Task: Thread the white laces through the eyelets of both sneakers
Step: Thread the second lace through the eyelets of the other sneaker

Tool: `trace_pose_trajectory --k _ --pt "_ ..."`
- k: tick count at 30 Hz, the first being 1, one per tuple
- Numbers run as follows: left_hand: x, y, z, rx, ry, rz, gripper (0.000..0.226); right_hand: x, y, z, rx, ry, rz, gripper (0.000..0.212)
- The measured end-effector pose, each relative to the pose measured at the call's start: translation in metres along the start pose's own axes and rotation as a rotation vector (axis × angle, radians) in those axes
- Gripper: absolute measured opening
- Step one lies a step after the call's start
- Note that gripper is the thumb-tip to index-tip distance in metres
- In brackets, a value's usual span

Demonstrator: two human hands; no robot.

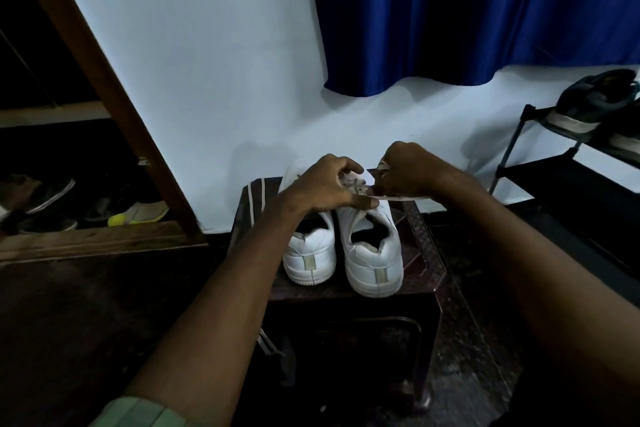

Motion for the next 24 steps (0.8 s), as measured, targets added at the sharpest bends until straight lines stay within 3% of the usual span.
trace_pose_trajectory --k 4,8,10,13,15,17,20,24 --pt "0.000 0.001 0.004 -0.005 0.047 0.027 0.076 0.004 0.012 0.013 -0.487 0.118 -0.073 0.015" --pt "-0.001 0.001 0.010 -0.017 0.093 0.012 0.081 0.015 0.040 0.025 -1.014 0.226 -0.143 0.022" --pt "-0.003 0.001 0.011 -0.023 0.091 0.008 0.085 0.016 0.051 0.026 -1.158 0.272 -0.139 0.019" --pt "-0.003 0.000 0.010 -0.043 0.087 0.015 0.085 0.016 0.051 0.025 -1.166 0.263 -0.125 0.022" --pt "-0.002 0.000 0.009 -0.044 0.084 0.018 0.084 0.017 0.051 0.017 -1.050 0.175 -0.194 0.035" --pt "-0.001 0.001 0.009 -0.040 0.085 0.016 0.084 0.021 0.064 0.007 -0.813 0.091 -0.376 0.047" --pt "-0.002 0.000 0.010 -0.043 0.086 0.020 0.087 0.037 0.095 0.002 -0.567 0.064 -0.712 0.038" --pt "-0.002 -0.001 0.005 -0.122 0.072 0.036 0.081 0.047 0.122 0.019 -0.739 0.218 -0.782 0.033"
Point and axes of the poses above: each hand's wrist, its own x-axis away from the middle knuckle, its own y-axis out of the back of the hand, z = x × y, the point moved 10 cm from there along -x, towards the middle knuckle, and after that the axes turned 4 degrees about x, right-handed, at the moved point
